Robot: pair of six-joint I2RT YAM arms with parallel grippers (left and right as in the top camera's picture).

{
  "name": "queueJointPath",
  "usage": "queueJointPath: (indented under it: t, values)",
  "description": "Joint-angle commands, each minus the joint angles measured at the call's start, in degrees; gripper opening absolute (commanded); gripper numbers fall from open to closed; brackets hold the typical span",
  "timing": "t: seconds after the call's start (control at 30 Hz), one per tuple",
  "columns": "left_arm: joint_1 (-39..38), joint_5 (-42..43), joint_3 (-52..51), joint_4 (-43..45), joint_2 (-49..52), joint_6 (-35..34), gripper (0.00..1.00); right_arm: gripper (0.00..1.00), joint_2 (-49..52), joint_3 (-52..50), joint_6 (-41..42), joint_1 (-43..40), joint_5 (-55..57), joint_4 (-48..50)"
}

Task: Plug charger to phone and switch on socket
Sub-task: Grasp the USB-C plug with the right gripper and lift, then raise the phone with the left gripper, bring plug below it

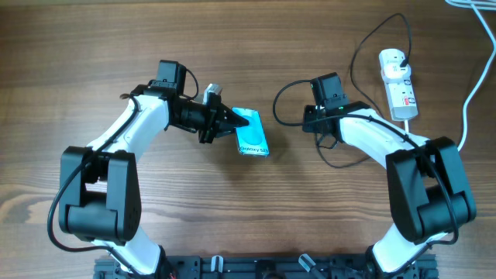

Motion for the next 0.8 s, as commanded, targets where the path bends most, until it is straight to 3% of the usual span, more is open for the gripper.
queueJointPath:
  t: [0.0, 0.13, 0.2, 0.37, 0.5, 0.67, 0.77]
  values:
    - [-0.2, 1.8, 0.4, 0.0, 0.2, -0.3, 0.05, 0.05, 5.2, -2.2, -0.2, 0.5, -6.4, -1.6]
    - [-0.2, 1.8, 0.4, 0.2, 0.2, 0.5, 0.04, 0.04, 7.6, -2.2, -0.4, 0.2, -16.2, -2.0]
    - [-0.2, 1.8, 0.4, 0.7, 0.2, 1.5, 0.04, 0.04, 6.0, -0.8, -4.5, -0.5, -21.3, -4.3]
    - [0.2, 5.9, 0.4, 8.0, 0.2, 6.3, 0.04, 0.05, -8.8, 2.3, -15.9, -7.3, -44.6, -17.1]
    - [0.6, 15.0, 0.4, 25.2, 0.2, 6.1, 0.04, 0.04, -16.3, 0.9, -36.5, -10.1, -72.8, -29.8]
    - [0.5, 17.5, 0.4, 31.8, 0.2, 4.2, 0.04, 0.05, -16.2, -7.3, -44.1, -10.0, -91.7, -27.8]
    - [0.5, 18.5, 0.4, 35.1, 0.2, 3.9, 0.04, 0.04, -16.2, -10.8, -41.0, -9.6, -93.4, -20.0]
